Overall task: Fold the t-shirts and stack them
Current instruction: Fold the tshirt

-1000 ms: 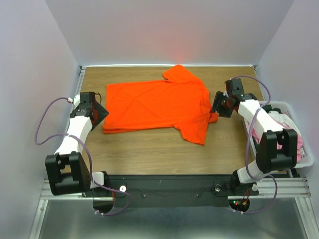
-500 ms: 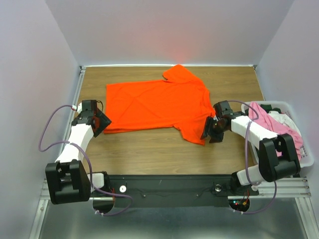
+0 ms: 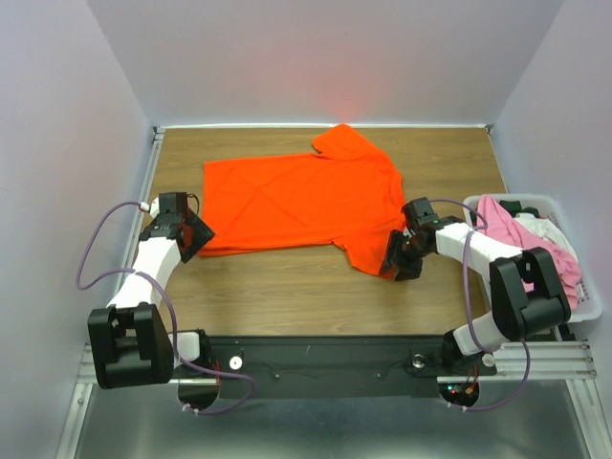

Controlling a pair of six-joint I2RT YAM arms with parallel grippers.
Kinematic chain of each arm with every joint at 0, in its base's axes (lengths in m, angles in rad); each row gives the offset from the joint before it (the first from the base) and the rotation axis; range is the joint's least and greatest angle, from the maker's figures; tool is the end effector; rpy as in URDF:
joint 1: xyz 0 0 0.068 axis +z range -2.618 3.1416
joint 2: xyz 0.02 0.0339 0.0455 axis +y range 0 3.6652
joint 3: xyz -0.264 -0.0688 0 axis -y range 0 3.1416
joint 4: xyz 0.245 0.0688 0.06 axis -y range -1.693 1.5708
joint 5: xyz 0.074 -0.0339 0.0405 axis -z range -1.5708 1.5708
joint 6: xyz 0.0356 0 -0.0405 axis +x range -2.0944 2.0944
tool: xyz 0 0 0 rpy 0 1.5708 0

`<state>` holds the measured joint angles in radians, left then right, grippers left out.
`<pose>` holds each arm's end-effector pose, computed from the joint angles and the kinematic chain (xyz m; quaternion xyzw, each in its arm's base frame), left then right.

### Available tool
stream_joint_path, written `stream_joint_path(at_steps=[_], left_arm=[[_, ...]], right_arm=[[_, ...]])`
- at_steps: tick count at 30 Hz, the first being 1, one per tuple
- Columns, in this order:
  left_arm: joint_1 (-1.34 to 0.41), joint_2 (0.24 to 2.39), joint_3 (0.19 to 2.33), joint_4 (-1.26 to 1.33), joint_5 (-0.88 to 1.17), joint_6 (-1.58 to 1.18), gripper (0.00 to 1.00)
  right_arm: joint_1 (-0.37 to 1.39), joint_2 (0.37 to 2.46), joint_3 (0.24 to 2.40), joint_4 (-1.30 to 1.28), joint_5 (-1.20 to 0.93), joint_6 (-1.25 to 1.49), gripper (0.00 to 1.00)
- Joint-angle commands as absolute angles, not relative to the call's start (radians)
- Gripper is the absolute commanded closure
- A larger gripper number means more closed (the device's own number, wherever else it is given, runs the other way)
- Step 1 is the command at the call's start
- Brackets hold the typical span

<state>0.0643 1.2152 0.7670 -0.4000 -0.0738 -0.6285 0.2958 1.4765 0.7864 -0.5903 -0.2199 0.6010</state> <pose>0.2466 0.0185 0.2268 -0.3296 0.8748 -0.0652 0.3489 0.2401 0.0813 0.1624 0.1338 0.9745 0.1602 0.0825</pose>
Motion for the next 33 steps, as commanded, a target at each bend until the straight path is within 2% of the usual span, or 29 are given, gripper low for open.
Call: stream_joint_path(at_steps=[1, 4, 5, 7, 14, 17, 24, 33], left_arm=[[0.058, 1.216, 0.758, -0.387, -0.078, -0.623, 0.36], [0.058, 1.223, 0.756, -0.385, -0.078, -0.621, 0.36], [0.057, 1.223, 0.756, -0.384, -0.078, -0.621, 0.37], [0.058, 1.223, 0.756, -0.383, -0.078, -0.621, 0.37], [0.057, 1.223, 0.758, -0.382, -0.083, -0.620, 0.39], [0.057, 1.223, 0.761, -0.380, -0.081, -0.620, 0.40], [0.057, 1.227, 0.775, -0.383, -0.081, -0.615, 0.40], [0.057, 1.243, 0.784, -0.383, -0.080, -0.609, 0.40]], right_arm=[[0.327, 1.500, 0.778, -0.554, -0.232, 0.623, 0.43], [0.334, 1.506, 0.773, -0.554, -0.206, 0.629, 0.46], [0.336, 1.506, 0.775, -0.552, -0.199, 0.630, 0.52], [0.345, 1.508, 0.776, -0.552, -0.173, 0.635, 0.55], [0.345, 1.488, 0.836, -0.552, -0.124, 0.632, 0.90], [0.345, 1.496, 0.903, -0.557, -0.117, 0.624, 0.99], [0.345, 1.575, 1.150, -0.575, -0.071, 0.574, 0.99], [0.345, 1.790, 1.474, -0.580, -0.006, 0.515, 0.99]])
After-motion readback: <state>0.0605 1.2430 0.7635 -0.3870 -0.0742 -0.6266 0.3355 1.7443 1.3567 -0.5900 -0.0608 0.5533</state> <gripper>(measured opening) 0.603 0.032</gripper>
